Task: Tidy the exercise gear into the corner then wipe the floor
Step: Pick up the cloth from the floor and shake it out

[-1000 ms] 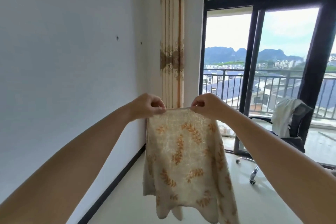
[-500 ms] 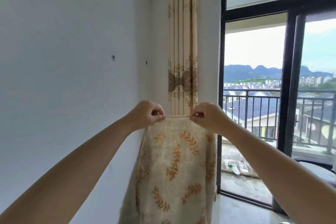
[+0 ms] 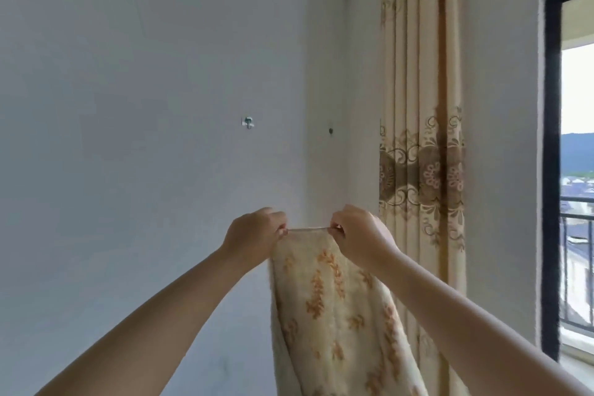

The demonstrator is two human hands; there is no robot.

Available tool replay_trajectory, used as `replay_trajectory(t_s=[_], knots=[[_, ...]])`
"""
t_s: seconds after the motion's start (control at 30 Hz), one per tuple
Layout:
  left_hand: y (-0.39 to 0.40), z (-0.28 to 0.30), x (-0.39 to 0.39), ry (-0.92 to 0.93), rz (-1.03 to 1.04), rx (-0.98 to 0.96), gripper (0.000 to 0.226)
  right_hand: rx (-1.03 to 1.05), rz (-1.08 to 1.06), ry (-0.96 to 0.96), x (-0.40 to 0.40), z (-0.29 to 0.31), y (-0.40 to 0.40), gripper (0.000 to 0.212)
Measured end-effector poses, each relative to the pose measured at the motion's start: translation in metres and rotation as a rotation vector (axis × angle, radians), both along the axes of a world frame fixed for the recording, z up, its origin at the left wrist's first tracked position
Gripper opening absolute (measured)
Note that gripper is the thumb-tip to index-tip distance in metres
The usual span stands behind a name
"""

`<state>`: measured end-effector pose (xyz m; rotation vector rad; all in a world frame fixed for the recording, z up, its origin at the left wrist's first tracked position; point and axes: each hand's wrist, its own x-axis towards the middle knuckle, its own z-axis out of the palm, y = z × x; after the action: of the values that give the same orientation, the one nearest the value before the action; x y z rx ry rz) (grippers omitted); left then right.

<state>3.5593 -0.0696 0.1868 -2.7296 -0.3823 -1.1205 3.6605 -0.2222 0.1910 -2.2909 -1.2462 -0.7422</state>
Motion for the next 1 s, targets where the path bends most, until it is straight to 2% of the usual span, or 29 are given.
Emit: replay_trajectory(t_s=[0.07, 0.13, 0.2, 0.43, 0.57, 0.63, 0.7, 0.73, 0.87, 0.93, 1.0], knots=[[0.021, 0.008, 0.03, -0.005, 0.091, 0.011, 0.021, 0.025, 0.045, -0.009, 0.039, 0.007, 0.028, 0.027], [0.044, 0.018, 0.06, -0.071, 0.119, 0.1, 0.011, 0.062, 0.089, -0.017, 0.074, 0.016, 0.059, 0.027], [0.068, 0.028, 0.09, -0.125, 0.17, 0.153, 0.012, 0.089, 0.116, -0.033, 0.106, 0.025, 0.091, 0.028], [0.165, 0.066, 0.19, -0.283, 0.296, 0.116, 0.018, 0.284, 0.243, -0.143, 0.213, 0.063, 0.206, 0.022], [0.221, 0.091, 0.228, -0.269, 0.303, 0.178, 0.019, 0.274, 0.344, -0.311, 0.265, 0.08, 0.269, 0.023], [0.245, 0.101, 0.245, -0.224, 0.308, 0.329, 0.02, 0.267, 0.393, -0.327, 0.289, 0.089, 0.299, 0.028], [0.259, 0.112, 0.258, -0.12, 0.395, 0.49, 0.038, 0.253, 0.442, -0.329, 0.311, 0.098, 0.328, 0.027], [0.274, 0.116, 0.266, -0.132, 0.418, 0.572, 0.043, 0.255, 0.466, -0.337, 0.321, 0.103, 0.343, 0.025], [0.327, 0.136, 0.295, -0.111, 0.523, 0.722, 0.05, 0.291, 0.478, -0.48, 0.354, 0.129, 0.402, 0.032], [0.335, 0.15, 0.311, -0.049, 0.632, 0.706, 0.062, 0.244, 0.481, -0.525, 0.366, 0.142, 0.428, 0.037], [0.348, 0.168, 0.327, -0.037, 0.797, 0.595, 0.051, 0.242, 0.513, -0.562, 0.377, 0.16, 0.453, 0.036]])
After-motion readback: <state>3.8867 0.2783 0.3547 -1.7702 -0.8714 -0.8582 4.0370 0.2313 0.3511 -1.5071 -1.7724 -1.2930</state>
